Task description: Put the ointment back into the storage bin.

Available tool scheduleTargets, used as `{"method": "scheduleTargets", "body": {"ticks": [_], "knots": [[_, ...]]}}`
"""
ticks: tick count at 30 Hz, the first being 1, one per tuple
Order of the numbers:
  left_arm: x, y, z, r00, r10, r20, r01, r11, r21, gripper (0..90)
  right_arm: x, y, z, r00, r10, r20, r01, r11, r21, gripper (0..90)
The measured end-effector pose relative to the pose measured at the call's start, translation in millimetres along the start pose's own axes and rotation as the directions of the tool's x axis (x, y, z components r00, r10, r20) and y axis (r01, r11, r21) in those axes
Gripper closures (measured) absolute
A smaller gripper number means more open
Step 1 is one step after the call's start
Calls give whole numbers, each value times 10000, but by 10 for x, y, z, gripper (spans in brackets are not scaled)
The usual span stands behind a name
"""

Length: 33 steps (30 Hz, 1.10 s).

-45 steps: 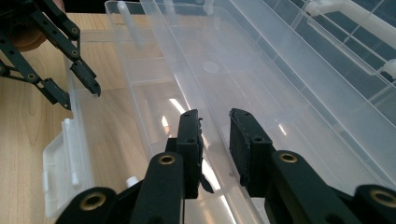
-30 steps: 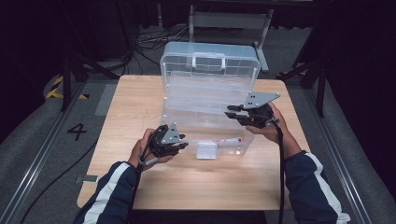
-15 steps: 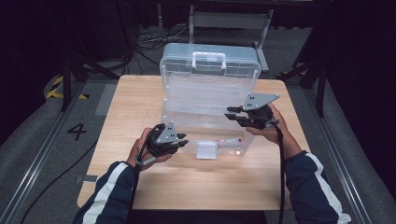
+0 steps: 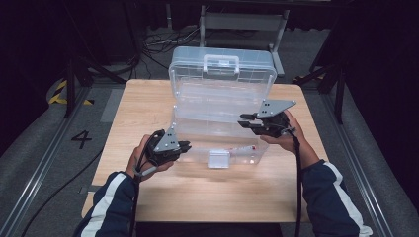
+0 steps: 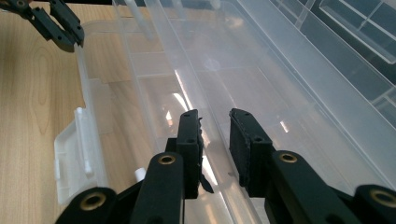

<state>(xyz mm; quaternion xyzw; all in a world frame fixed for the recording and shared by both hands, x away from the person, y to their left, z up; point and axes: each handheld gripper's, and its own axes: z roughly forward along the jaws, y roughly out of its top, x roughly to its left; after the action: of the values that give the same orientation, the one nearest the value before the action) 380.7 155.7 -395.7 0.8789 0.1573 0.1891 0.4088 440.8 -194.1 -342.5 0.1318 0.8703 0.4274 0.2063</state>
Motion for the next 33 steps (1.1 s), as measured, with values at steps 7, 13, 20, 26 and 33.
{"method": "scheduleTargets", "body": {"ticks": [7,13,20,26,33], "knots": [[82,-88,-105,9990,-336,-297,335,9994,-17,881,6,-3,0,10000,12,8,-12,10000,-10,746],[183,-149,-191,9947,-681,-765,683,9977,-8,899,16,-8,0,10000,-21,-49,21,10000,19,746],[338,-223,-263,9816,-1477,-1214,1448,9889,-325,899,23,-8,3,10000,-33,-85,34,10000,42,747],[513,-126,-350,9632,-2025,-1768,1844,9763,-1135,900,29,-6,7,10000,-67,-70,67,10000,47,745],[797,38,-301,9482,-2478,-1987,2203,9637,-1509,900,35,0,6,10000,-82,-25,82,9999,107,743]]}}
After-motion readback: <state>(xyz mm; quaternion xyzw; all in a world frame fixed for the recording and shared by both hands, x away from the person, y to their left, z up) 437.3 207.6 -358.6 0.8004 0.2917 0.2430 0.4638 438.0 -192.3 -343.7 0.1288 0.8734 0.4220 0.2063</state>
